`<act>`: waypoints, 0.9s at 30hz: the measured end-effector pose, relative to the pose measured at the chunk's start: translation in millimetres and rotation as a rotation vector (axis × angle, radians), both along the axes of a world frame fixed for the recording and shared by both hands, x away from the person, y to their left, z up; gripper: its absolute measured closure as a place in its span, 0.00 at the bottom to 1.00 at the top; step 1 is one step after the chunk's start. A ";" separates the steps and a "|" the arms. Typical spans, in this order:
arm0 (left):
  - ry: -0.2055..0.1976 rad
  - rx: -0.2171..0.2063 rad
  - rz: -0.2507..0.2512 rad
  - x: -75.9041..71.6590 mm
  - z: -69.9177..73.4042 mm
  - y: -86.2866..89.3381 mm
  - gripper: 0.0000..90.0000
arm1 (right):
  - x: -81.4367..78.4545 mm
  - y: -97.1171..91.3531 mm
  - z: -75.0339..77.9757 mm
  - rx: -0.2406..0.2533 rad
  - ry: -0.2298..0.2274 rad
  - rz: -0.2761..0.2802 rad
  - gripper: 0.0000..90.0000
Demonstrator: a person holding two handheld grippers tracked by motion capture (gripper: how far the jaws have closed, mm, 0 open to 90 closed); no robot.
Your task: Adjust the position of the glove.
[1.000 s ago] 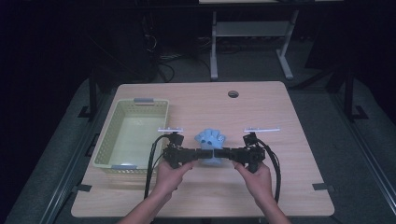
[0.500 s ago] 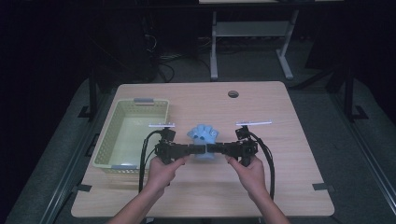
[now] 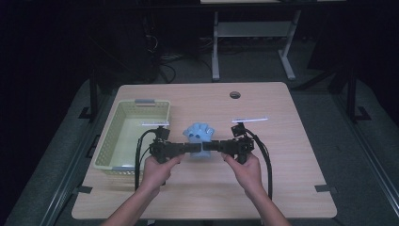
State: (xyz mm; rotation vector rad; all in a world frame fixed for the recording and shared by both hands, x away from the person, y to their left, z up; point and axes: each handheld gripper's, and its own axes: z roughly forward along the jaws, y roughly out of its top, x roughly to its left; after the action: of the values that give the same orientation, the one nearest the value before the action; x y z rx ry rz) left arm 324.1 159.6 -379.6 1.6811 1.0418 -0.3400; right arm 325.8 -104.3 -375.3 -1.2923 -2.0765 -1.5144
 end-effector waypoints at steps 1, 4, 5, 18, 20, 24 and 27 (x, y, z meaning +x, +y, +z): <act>0.002 0.000 0.004 -0.2 1.1 1.3 0.76 | 0.4 1.4 1.2 0.001 0.001 0.001 0.80; 0.000 0.002 0.007 0.2 3.7 6.9 0.76 | 2.3 5.9 3.3 0.004 -0.001 0.008 0.80; -0.004 -0.001 0.009 0.4 3.9 7.9 0.76 | 3.5 7.8 3.5 0.004 -0.006 0.012 0.80; -0.010 0.000 0.042 0.8 7.3 34.7 0.76 | 12.9 34.3 8.0 0.002 -0.003 0.046 0.80; -0.009 -0.002 0.044 1.1 7.5 38.7 0.76 | 14.4 38.4 9.4 -0.005 -0.008 0.053 0.80; -0.009 -0.012 0.053 1.0 8.7 46.2 0.76 | 17.4 46.0 12.6 -0.010 -0.010 0.064 0.81; -0.008 -0.013 0.059 1.3 9.5 51.3 0.76 | 19.5 51.4 13.5 -0.007 -0.012 0.070 0.81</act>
State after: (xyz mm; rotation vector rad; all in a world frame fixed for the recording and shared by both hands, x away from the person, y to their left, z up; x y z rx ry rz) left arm 325.4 210.9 -370.1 1.6354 1.0794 -0.3008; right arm 345.3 -52.8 -361.8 -1.2032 -2.1131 -1.4897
